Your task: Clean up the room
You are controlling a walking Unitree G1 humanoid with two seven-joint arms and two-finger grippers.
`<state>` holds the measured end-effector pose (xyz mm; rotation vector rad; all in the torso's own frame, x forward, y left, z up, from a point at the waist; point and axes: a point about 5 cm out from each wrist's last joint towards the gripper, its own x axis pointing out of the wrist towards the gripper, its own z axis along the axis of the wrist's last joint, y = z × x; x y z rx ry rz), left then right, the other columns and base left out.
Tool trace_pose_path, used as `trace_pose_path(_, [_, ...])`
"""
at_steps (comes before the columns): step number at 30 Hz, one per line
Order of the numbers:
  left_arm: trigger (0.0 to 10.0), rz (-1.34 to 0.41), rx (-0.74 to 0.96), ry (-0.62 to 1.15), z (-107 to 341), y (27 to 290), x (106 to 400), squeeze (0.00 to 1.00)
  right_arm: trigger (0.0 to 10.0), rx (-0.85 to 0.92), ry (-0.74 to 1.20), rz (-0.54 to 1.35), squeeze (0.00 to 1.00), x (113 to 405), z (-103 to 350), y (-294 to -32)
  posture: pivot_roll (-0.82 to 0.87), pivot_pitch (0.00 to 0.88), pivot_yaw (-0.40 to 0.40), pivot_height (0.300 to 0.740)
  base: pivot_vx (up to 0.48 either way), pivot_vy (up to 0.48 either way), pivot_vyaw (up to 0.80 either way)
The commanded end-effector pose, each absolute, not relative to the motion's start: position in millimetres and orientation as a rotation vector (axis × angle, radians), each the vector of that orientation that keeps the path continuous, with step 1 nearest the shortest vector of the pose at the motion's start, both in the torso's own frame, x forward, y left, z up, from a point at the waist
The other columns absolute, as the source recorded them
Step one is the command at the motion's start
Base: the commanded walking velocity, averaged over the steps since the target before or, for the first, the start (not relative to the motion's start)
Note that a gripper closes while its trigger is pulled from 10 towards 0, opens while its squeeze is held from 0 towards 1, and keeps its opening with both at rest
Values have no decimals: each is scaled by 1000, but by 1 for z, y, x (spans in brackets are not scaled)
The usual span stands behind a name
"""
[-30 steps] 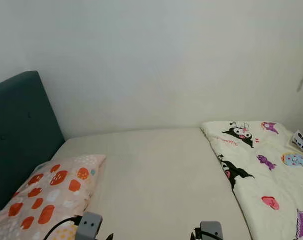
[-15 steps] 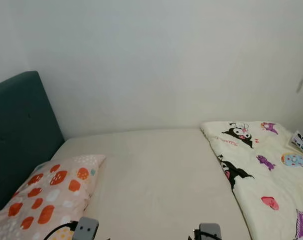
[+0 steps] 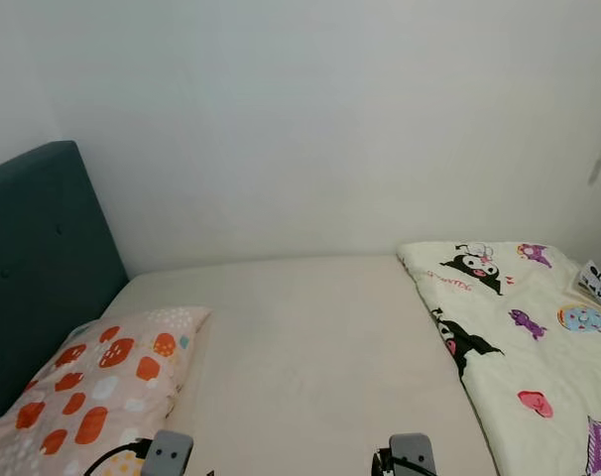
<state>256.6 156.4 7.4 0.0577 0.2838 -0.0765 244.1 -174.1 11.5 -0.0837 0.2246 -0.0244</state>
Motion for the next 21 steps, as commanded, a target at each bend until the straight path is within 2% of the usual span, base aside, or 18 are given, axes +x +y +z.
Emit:
trace_pose_path(1, [10000,-72,38,279,7,157,254,0,10000,-71,235,-24,0,242,9,-173,-33,87,12,740,0,0,0])
trace_pose_path(21, [10000,-135,60,264,10,150,256,0,10000,-62,268,-30,0,235,2,-175,-44,66,18,740,0,0,0])
